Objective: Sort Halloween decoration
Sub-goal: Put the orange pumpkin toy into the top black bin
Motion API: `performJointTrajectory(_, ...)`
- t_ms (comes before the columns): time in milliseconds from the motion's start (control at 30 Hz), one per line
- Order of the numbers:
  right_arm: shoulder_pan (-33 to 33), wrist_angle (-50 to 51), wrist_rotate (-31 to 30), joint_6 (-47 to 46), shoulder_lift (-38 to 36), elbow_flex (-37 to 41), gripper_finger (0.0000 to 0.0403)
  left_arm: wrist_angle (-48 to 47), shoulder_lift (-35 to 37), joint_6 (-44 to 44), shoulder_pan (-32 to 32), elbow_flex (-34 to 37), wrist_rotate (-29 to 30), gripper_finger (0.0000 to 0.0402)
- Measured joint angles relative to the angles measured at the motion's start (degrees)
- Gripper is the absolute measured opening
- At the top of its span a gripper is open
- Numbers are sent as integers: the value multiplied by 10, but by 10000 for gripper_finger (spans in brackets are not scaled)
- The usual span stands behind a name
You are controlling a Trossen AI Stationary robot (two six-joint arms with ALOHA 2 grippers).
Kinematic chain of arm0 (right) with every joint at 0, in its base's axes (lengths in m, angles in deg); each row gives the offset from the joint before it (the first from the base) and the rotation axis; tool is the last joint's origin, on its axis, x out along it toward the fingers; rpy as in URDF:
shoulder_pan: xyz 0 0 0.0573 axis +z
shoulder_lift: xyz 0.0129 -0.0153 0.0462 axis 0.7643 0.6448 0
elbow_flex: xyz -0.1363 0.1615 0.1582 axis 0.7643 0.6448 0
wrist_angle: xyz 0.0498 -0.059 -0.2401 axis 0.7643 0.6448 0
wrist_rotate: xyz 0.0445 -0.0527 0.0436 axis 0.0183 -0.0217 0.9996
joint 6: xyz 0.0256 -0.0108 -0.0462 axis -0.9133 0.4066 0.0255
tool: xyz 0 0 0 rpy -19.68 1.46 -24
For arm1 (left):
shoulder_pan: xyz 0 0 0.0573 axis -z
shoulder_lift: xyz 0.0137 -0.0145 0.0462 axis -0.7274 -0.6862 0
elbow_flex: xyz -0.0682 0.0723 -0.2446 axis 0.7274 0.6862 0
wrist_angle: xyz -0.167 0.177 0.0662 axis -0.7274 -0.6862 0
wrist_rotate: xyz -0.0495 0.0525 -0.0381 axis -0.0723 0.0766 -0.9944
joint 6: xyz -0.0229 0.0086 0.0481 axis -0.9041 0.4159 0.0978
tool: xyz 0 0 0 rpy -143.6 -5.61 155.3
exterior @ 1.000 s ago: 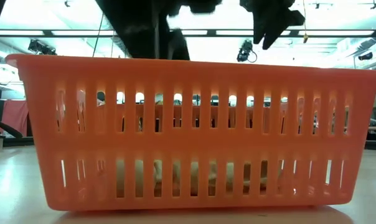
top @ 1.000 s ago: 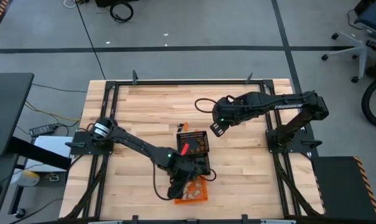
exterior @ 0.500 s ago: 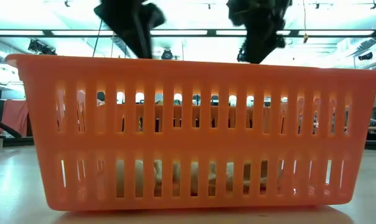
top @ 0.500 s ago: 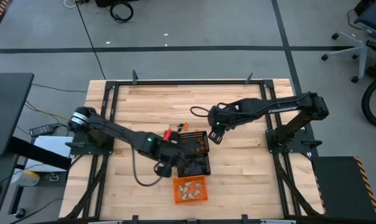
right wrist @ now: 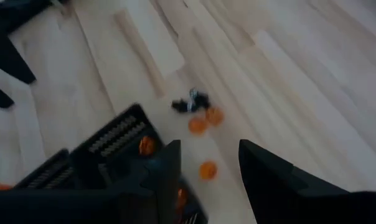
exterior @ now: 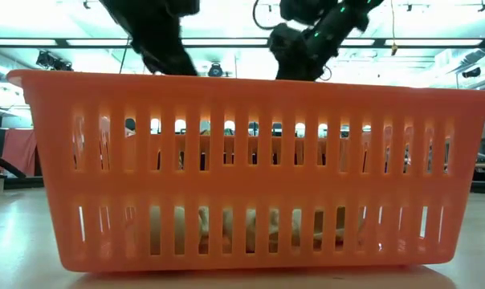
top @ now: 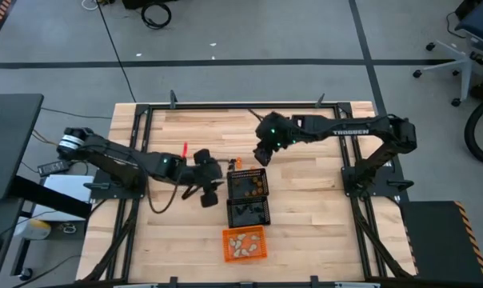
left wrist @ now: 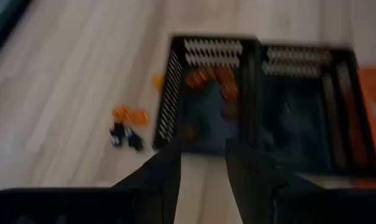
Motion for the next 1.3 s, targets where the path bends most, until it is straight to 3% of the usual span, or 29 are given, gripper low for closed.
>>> performJointTrajectory(167,-39,-27,25,57,33,-1,165,114,-8,2,-59,54,0,132)
performJointTrajectory(333,-64,-24,40,116,40,-1,165,168,-11,-30,-126,92,-5,132)
performJointTrajectory(500,-82,-19,73,146,37,-1,165,237,-30,-49,-203,110,-63,132)
performJointTrajectory(667,-90,-15,87,162,39,-2,165,280,-98,-75,-249,93,-129,132)
performJointTrajectory(867,-94,-4,83,172,39,-2,165,276,-179,-114,-266,46,-177,142)
performJointTrajectory(1167,-96,46,81,196,38,-2,165,210,-255,-121,-266,-40,-189,221)
performJointTrajectory(1300,-108,104,79,220,26,-2,165,166,-280,-94,-256,-75,-190,236)
